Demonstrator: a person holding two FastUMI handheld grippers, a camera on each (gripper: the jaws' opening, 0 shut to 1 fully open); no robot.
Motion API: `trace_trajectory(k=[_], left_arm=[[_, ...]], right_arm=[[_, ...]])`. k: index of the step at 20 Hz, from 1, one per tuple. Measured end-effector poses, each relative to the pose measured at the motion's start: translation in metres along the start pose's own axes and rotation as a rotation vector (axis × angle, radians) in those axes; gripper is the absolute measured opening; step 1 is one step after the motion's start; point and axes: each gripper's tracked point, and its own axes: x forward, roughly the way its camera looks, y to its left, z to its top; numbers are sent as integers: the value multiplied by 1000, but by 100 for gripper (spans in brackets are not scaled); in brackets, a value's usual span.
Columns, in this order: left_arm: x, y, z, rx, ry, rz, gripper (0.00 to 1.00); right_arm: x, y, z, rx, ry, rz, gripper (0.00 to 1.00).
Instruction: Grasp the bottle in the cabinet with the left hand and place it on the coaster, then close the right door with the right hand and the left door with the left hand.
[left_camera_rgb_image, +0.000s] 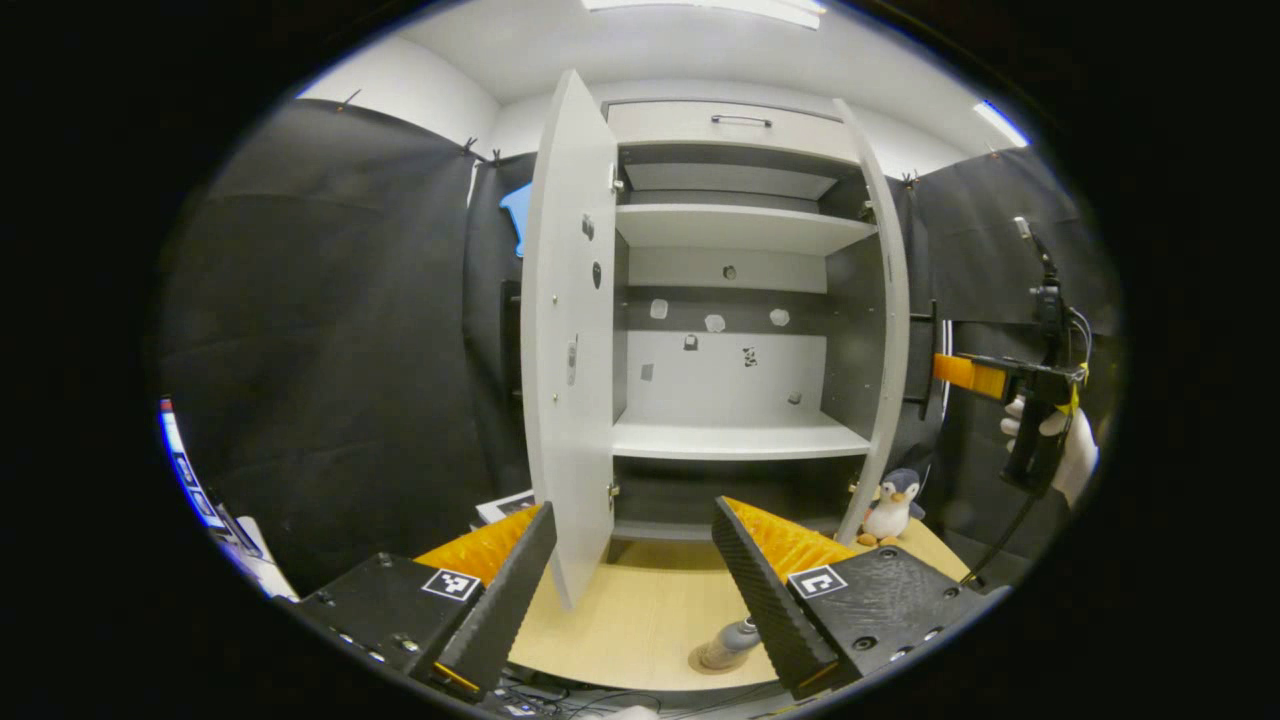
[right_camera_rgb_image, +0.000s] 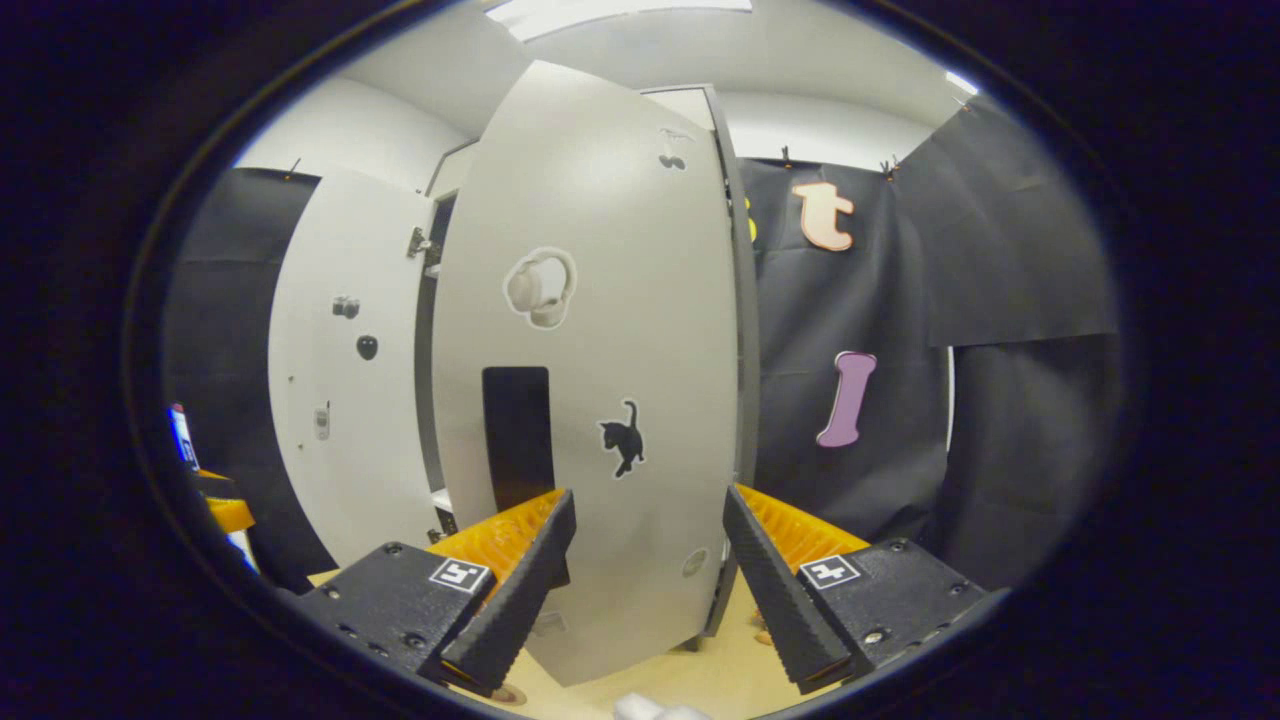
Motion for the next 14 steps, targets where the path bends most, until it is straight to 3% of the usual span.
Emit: trace_trajectory(k=[1,6,8,14], left_arm=[[2,3,0,3,-1,2,100],[10,32,6,25,-6,32,100],[13,59,11,52,-9,68,96],[44,152,38,116,-46,198,98]], right_arm=[[0,8,-4,6,13,15,98],[-19,24,-24,-1,49,27,98],[-32,32,-37,-1,73,38,98],[-77,45,-86,-29,133,0,98]])
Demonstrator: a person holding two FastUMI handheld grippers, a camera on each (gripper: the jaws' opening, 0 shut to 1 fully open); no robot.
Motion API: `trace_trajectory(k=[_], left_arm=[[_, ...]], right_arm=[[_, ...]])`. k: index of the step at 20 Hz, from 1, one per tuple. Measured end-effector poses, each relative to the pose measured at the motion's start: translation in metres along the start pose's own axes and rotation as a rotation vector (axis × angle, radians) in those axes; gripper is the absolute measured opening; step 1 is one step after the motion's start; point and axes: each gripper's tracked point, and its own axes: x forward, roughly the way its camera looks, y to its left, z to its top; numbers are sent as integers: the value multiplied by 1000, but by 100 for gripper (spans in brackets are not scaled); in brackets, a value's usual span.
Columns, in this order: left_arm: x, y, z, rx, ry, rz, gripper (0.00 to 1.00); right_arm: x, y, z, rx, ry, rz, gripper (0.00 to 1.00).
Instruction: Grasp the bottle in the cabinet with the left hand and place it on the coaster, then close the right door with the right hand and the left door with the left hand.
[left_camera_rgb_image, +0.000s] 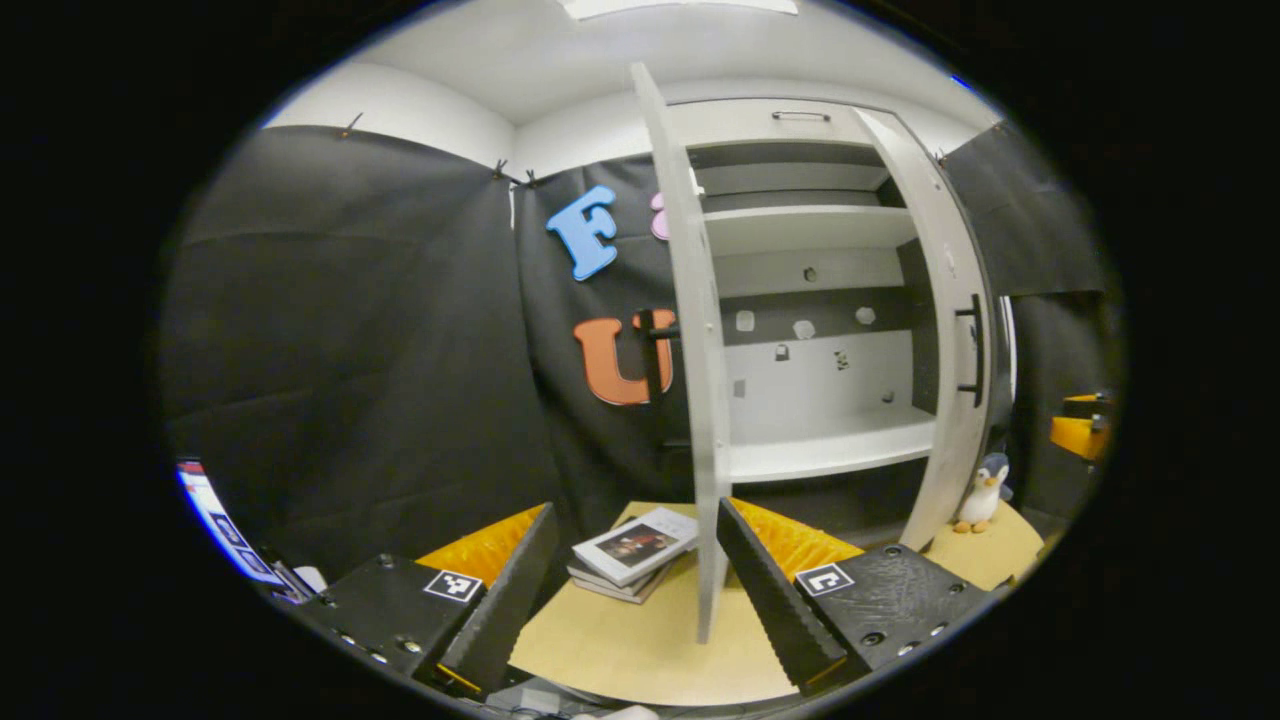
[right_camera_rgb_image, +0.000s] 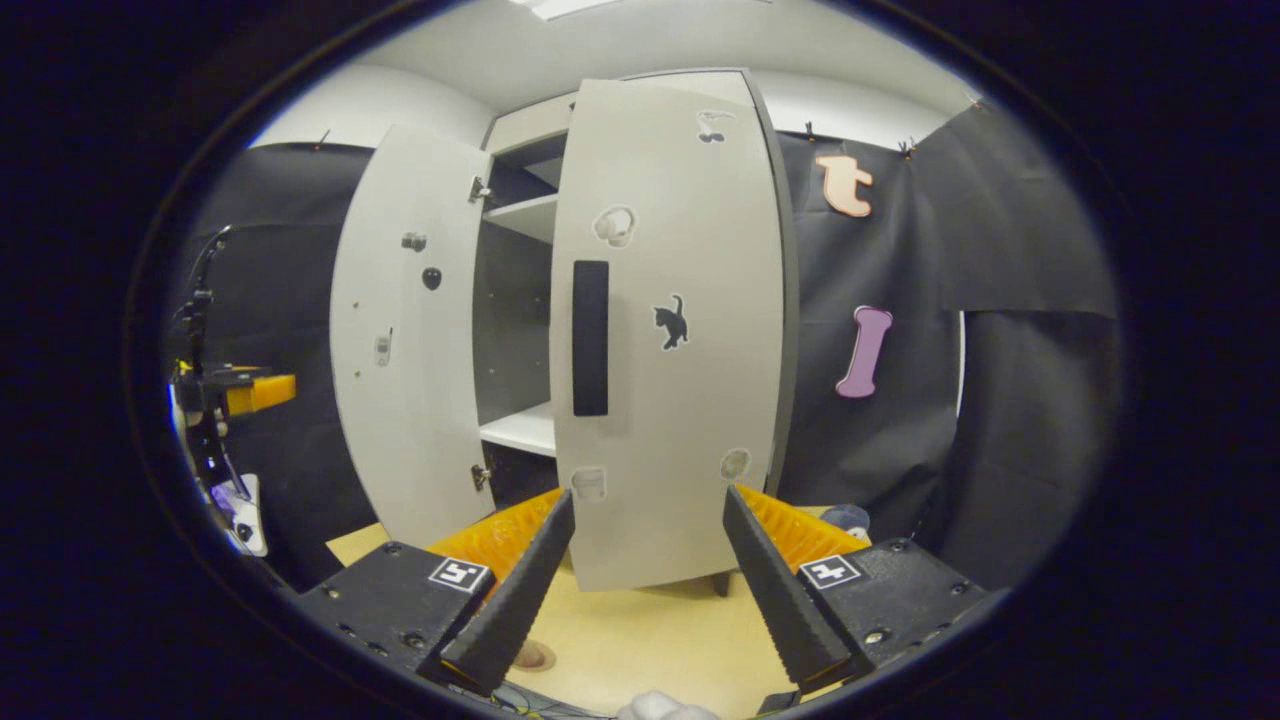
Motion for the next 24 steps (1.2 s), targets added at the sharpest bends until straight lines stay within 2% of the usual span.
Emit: trace_trajectory(k=[4,5,6,8,11,14,15,16,17,18,20,21,22,24], left_arm=[[47,30,7,-43,-2,34,99],[57,36,10,-39,-8,36,96],[67,39,12,-31,-14,34,98],[90,40,16,-10,-28,21,99],[113,33,15,8,-34,-19,99],[122,25,13,7,-29,-49,98],[124,25,15,10,-39,-50,96],[125,25,16,11,-40,-55,87],[125,24,15,11,-38,-63,95],[126,23,13,10,-35,-65,92],[125,22,15,29,-41,-65,92],[124,21,17,47,-51,-64,95],[123,21,19,65,-61,-57,87],[121,20,21,87,-72,-43,88]], right_arm=[[-22,6,-25,57,47,-44,96],[-26,5,-28,74,54,-60,98],[-30,5,-33,89,62,-76,96],[-36,2,-38,112,81,-109,100],[-43,-2,-40,116,92,-155,98],[-48,3,-37,135,86,-163,100],[-49,5,-37,138,87,-164,98],[-49,7,-37,140,90,-163,98],[-49,8,-36,141,91,-159,98],[-49,10,-35,139,92,-155,98],[-49,12,-33,132,91,-150,98],[-49,13,-31,131,89,-146,98],[-50,15,-31,129,87,-143,98],[-51,16,-31,127,88,-137,100]])
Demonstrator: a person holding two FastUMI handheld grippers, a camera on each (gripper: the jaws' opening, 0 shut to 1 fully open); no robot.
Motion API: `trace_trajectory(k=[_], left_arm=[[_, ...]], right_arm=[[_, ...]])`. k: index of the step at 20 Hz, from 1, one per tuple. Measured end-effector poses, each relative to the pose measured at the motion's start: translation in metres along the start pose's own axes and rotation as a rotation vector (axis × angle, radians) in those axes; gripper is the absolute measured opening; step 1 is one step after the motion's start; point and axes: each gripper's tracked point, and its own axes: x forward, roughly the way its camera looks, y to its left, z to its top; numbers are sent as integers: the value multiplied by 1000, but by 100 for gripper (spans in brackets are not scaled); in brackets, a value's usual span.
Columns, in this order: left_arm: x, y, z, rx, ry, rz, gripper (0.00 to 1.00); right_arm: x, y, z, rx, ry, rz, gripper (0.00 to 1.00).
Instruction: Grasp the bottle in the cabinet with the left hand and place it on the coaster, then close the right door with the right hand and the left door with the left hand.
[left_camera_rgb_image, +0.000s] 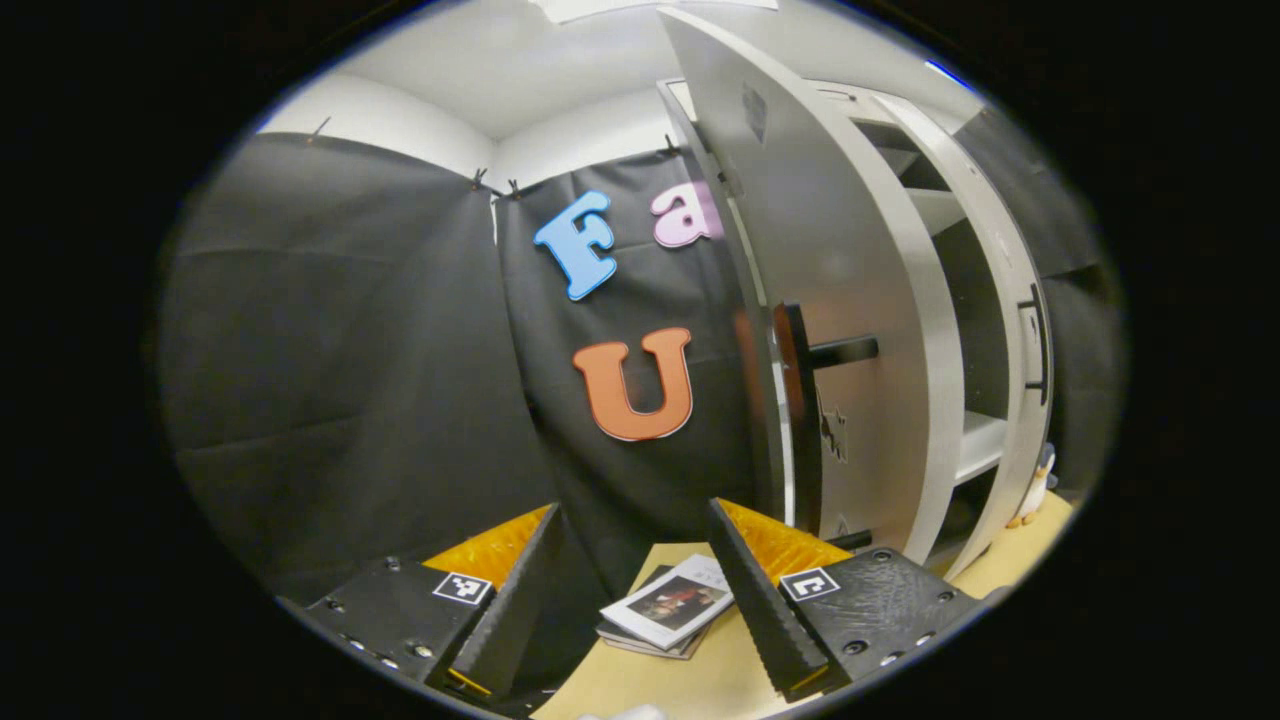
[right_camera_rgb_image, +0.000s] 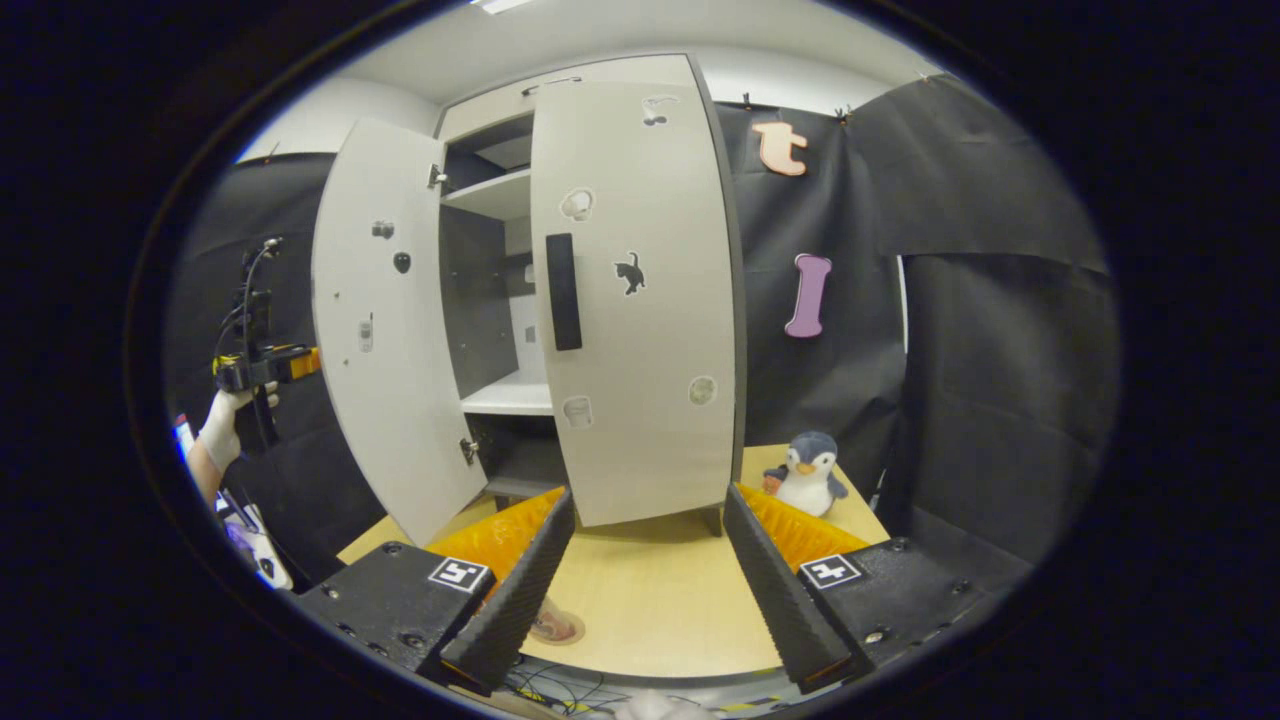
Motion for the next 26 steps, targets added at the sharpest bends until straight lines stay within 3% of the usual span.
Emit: trace_trajectory(k=[3,6,7,16,22,26], left_arm=[[-3,-11,0,-22,4,-18,92],[-7,-29,2,-40,8,-56,86],[-9,-35,4,-36,5,-68,89],[-12,-119,22,-26,-17,-223,87],[-6,-174,37,-26,-35,-322,95],[-8,-186,38,8,-25,-321,97]], right_arm=[[-3,-2,-1,2,1,4,100],[-7,-5,-4,8,3,3,98],[-8,-7,-3,10,1,3,98],[-11,-19,4,3,-1,1,98],[-22,-32,9,-5,-17,-30,96],[-26,-37,14,-5,-31,-47,98]])
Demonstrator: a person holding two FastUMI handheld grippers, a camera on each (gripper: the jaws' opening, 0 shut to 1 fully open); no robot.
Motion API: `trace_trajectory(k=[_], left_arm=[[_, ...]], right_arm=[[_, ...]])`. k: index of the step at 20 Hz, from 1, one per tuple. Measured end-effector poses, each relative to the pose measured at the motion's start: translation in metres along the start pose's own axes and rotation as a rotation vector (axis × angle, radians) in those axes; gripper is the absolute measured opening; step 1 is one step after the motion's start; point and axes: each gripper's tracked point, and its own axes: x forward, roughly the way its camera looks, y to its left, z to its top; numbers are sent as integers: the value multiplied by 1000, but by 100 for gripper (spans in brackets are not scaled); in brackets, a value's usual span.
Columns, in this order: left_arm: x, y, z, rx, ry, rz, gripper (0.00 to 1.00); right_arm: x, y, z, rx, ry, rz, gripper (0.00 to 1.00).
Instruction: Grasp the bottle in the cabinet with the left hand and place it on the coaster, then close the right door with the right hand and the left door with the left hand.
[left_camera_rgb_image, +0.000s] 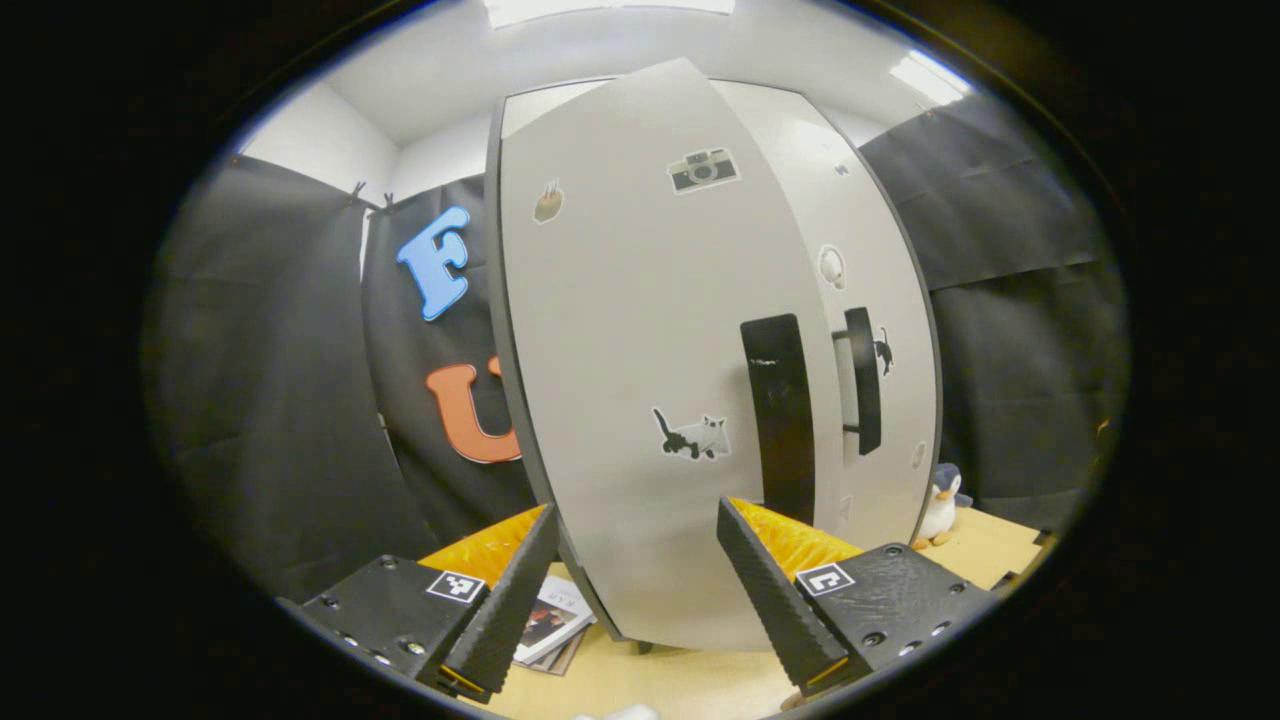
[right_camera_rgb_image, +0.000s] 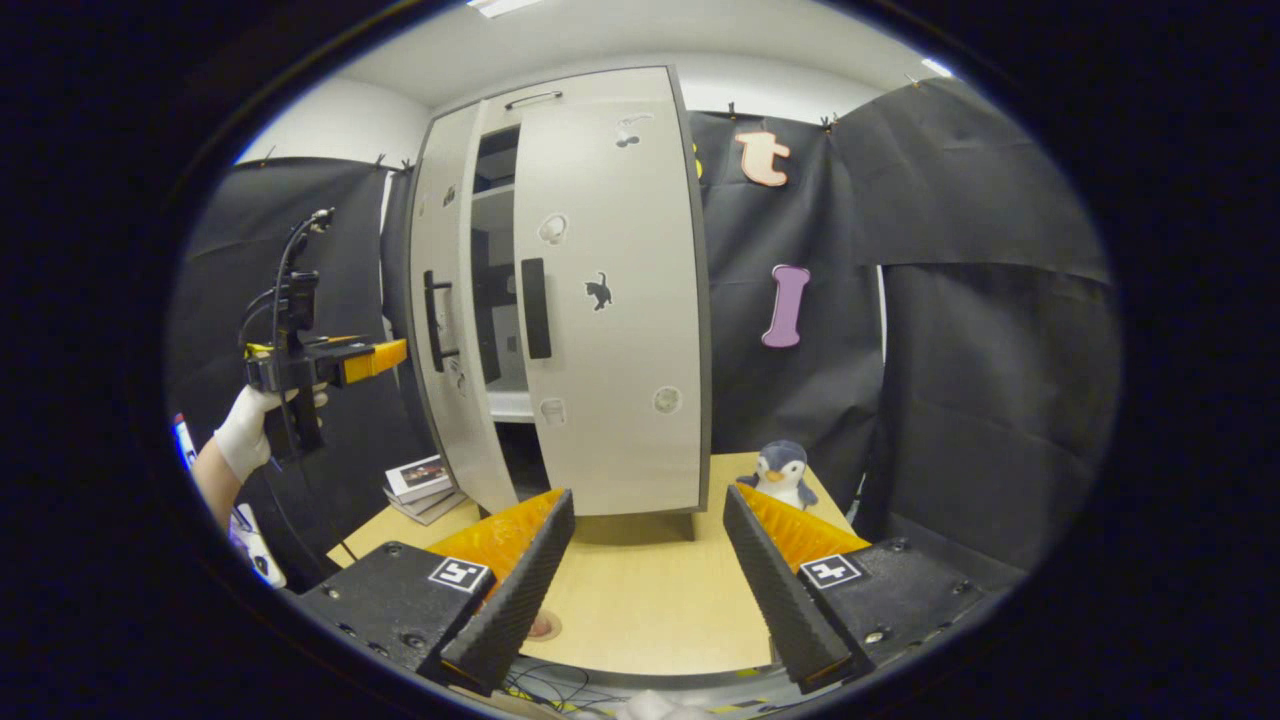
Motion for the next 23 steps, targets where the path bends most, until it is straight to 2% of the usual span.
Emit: trace_trajectory(k=[5,11,16,19,23], left_arm=[[-16,-10,-6,14,15,-15,97],[-59,-17,-19,-98,49,-16,97],[-96,-14,-11,-123,40,-3,97],[-123,-16,-4,-102,18,-4,97],[-151,-23,-13,-128,15,10,97]], right_arm=[[-2,1,2,-28,-7,-8,98],[3,17,16,-23,-32,-4,98],[13,36,30,-31,-58,10,98],[18,48,33,-35,-67,18,98],[20,57,40,-26,-95,15,98]])
